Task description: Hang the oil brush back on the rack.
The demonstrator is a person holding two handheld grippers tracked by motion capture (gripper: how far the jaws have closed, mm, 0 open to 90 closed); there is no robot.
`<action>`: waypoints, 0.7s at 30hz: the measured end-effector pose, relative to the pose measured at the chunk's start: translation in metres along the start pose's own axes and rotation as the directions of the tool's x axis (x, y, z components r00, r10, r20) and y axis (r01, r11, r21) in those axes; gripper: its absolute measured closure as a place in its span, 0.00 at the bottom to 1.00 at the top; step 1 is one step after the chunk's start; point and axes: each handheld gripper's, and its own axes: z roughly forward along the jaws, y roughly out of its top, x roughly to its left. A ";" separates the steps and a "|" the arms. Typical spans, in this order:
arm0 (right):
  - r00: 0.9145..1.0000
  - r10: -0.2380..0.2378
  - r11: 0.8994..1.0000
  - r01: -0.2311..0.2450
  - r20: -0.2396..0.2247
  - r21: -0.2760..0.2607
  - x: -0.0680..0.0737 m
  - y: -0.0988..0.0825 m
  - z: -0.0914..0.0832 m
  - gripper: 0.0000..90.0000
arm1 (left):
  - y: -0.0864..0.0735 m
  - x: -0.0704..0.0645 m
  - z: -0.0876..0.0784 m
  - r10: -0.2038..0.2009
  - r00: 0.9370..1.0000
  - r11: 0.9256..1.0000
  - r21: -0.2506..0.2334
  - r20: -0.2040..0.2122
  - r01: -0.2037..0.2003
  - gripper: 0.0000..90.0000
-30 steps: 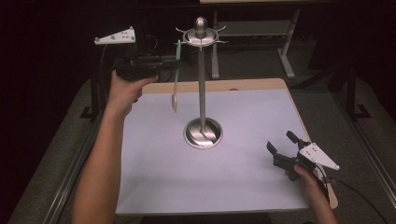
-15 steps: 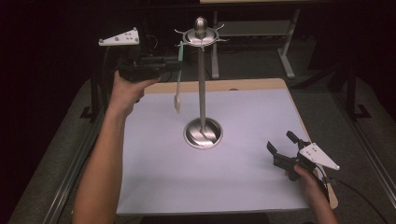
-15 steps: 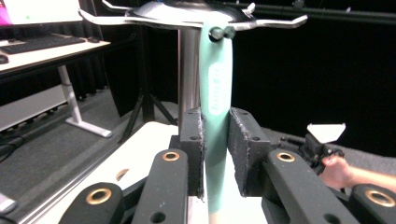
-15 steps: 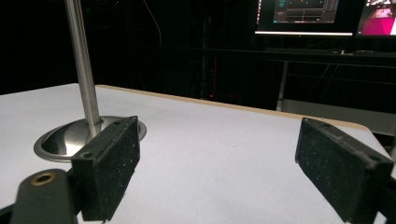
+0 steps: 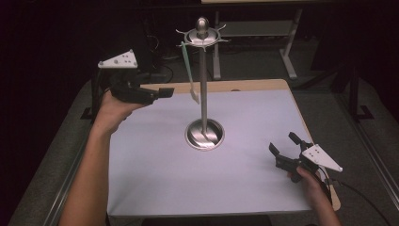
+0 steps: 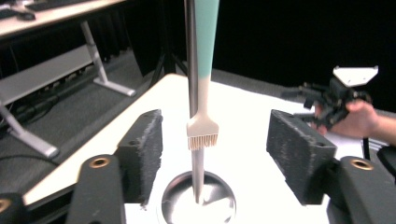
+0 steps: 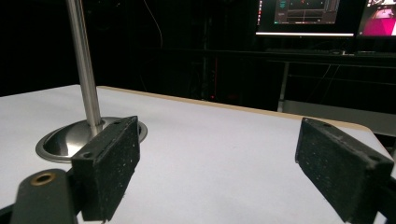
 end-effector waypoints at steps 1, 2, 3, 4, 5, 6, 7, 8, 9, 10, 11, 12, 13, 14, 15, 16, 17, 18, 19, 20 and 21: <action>1.000 0.001 1.000 -0.001 0.001 0.002 0.000 0.000 0.000 0.15 | -0.005 -0.002 -0.001 -0.003 1.000 1.000 0.006 -0.010 0.003 0.37; 1.000 0.002 1.000 -0.002 0.001 0.003 0.000 0.000 0.000 0.15 | -0.011 -0.004 -0.003 -0.005 1.000 1.000 0.012 -0.024 0.006 0.35; 1.000 0.003 1.000 -0.003 0.002 0.004 0.000 0.000 0.000 0.15 | -0.016 -0.005 -0.005 -0.010 1.000 1.000 0.024 -0.029 0.010 0.33; 1.000 0.001 1.000 -0.001 0.003 0.003 0.000 0.000 0.000 0.15 | -0.028 -0.008 -0.008 -0.003 0.998 0.999 0.048 -0.055 0.006 0.31; 1.000 0.001 1.000 -0.001 0.003 0.003 0.001 0.000 0.000 0.15 | -0.028 -0.008 -0.008 -0.003 0.998 0.999 0.048 -0.055 0.006 0.31; 1.000 0.000 1.000 0.000 0.004 0.005 0.001 0.000 0.000 0.15 | -0.040 -0.010 -0.011 -0.021 0.998 0.998 0.053 -0.063 0.024 0.31; 1.000 0.000 1.000 0.000 0.004 0.005 0.001 0.000 0.000 0.15 | -0.040 -0.010 -0.011 -0.021 0.998 0.998 0.053 -0.063 0.024 0.30; 1.000 0.000 1.000 0.000 0.004 0.005 0.001 0.000 0.000 0.15 | -0.047 -0.012 -0.012 -0.026 0.997 0.998 0.052 -0.072 0.030 0.30; 1.000 0.000 1.000 0.000 0.004 0.005 0.001 0.000 0.000 0.15 | -0.053 -0.013 -0.012 -0.029 0.996 0.998 0.058 -0.082 0.034 0.29; 1.000 -0.002 1.000 0.002 0.004 0.005 0.000 0.000 0.000 0.15 | -0.059 -0.015 -0.013 -0.031 0.995 0.997 0.067 -0.091 0.037 0.28; 1.000 0.000 1.000 0.000 0.004 0.005 0.000 0.000 0.000 0.15 | -0.065 -0.016 -0.013 -0.032 0.994 0.996 0.078 -0.100 0.040 0.26; 1.000 0.000 1.000 0.000 0.004 0.006 0.001 0.000 0.000 0.15 | -0.072 -0.018 -0.012 -0.033 0.993 0.995 0.089 -0.112 0.043 0.24; 1.000 -0.001 1.000 0.001 0.005 0.005 0.001 0.000 0.000 0.15 | -0.078 -0.020 -0.011 -0.032 0.992 0.994 0.103 -0.125 0.045 0.23; 1.000 -0.002 1.000 0.002 0.005 0.005 0.001 0.000 0.000 0.15 | -0.084 -0.022 -0.010 -0.036 0.990 0.993 0.110 -0.134 0.051 0.22; 1.000 -0.001 1.000 0.001 0.005 0.004 0.001 0.000 0.000 0.15 | -0.097 -0.025 -0.008 -0.041 0.990 0.989 0.133 -0.137 0.060 0.21; 1.000 -0.002 1.000 0.002 0.006 0.004 0.001 0.000 0.000 0.15 | -0.097 -0.025 -0.008 -0.041 0.990 0.989 0.133 -0.137 0.060 0.20; 1.000 -0.002 1.000 0.002 0.006 0.004 0.001 0.000 0.000 0.15 | -0.104 -0.027 -0.006 -0.044 0.989 0.988 0.143 -0.144 0.065 0.20; 1.000 -0.002 1.000 0.002 0.006 0.004 0.001 0.000 0.000 0.15 | -0.110 -0.029 -0.005 -0.047 0.987 0.986 0.150 -0.152 0.070 0.20; 1.000 -0.002 1.000 0.002 0.006 0.004 0.001 0.000 0.000 0.15 | -0.116 -0.030 -0.003 -0.055 0.986 0.985 0.151 -0.157 0.079 0.19; 1.000 -0.002 1.000 0.002 0.006 0.004 0.001 0.000 0.000 0.15 | -0.123 -0.032 -0.002 -0.064 0.986 0.984 0.153 -0.156 0.088 0.19; 1.000 -0.002 1.000 0.002 0.006 0.004 0.001 0.000 0.000 0.15 | -0.129 -0.033 -0.001 -0.071 0.986 0.983 0.155 -0.154 0.095 0.19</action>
